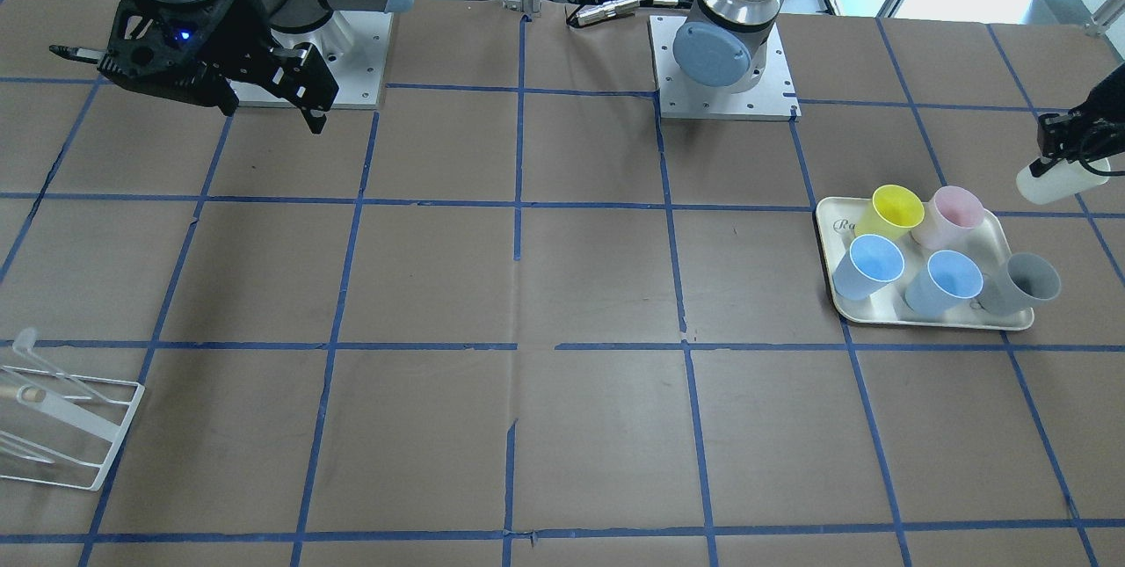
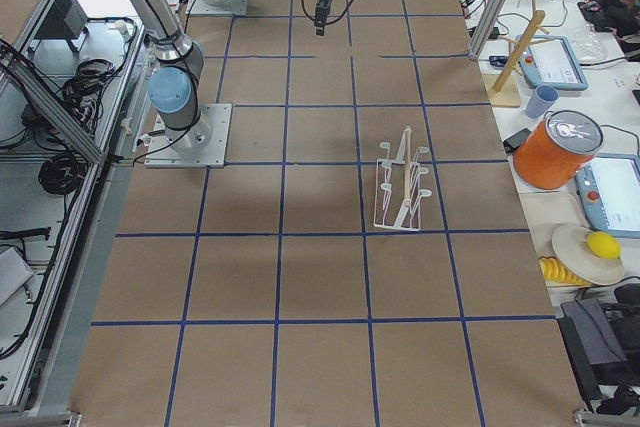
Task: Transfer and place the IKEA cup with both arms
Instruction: 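Lower the white cup onto the tray beside the pink cup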
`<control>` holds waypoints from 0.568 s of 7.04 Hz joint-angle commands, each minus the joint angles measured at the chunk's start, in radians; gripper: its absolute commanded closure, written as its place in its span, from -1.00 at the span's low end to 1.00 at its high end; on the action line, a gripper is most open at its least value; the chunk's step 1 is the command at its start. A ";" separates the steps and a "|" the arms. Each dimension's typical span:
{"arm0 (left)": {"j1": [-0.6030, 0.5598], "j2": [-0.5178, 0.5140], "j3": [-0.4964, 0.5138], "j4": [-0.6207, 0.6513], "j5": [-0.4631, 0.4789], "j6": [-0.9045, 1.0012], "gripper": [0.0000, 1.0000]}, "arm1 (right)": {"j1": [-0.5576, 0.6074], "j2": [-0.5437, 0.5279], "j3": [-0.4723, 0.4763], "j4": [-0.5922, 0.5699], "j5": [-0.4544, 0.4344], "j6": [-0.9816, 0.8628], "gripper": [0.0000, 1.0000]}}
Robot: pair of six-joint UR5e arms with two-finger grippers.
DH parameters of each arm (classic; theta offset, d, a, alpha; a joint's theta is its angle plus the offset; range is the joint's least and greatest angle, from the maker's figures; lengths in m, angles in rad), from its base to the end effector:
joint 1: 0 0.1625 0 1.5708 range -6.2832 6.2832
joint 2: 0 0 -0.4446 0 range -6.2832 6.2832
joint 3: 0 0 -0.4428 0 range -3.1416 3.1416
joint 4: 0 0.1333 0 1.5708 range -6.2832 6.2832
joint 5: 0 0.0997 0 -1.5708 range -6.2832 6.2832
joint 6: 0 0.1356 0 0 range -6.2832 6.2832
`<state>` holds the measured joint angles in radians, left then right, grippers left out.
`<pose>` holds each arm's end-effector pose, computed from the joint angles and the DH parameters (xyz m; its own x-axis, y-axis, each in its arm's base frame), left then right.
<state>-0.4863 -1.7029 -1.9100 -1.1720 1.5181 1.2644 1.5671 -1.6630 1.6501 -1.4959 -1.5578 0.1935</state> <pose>0.4142 -0.3778 0.2599 -0.9804 0.1776 0.0849 0.1758 0.9840 -0.0282 0.1332 -0.4934 0.4694 -0.9805 0.1963 -0.0008 0.1959 0.9786 0.0633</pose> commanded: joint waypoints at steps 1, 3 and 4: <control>0.006 -0.035 -0.003 0.009 -0.004 0.091 0.90 | 0.002 -0.001 0.003 0.008 -0.008 0.000 -1.00; 0.005 -0.052 -0.009 0.009 -0.067 0.252 0.91 | 0.001 -0.001 0.025 0.002 -0.005 0.000 -1.00; 0.005 -0.058 -0.008 0.009 -0.065 0.298 0.91 | 0.001 -0.001 0.025 -0.009 0.001 0.000 -1.00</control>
<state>-0.4816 -1.7522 -1.9169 -1.1625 1.4666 1.4941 1.5684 -1.6639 1.6695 -1.4950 -1.5606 0.1937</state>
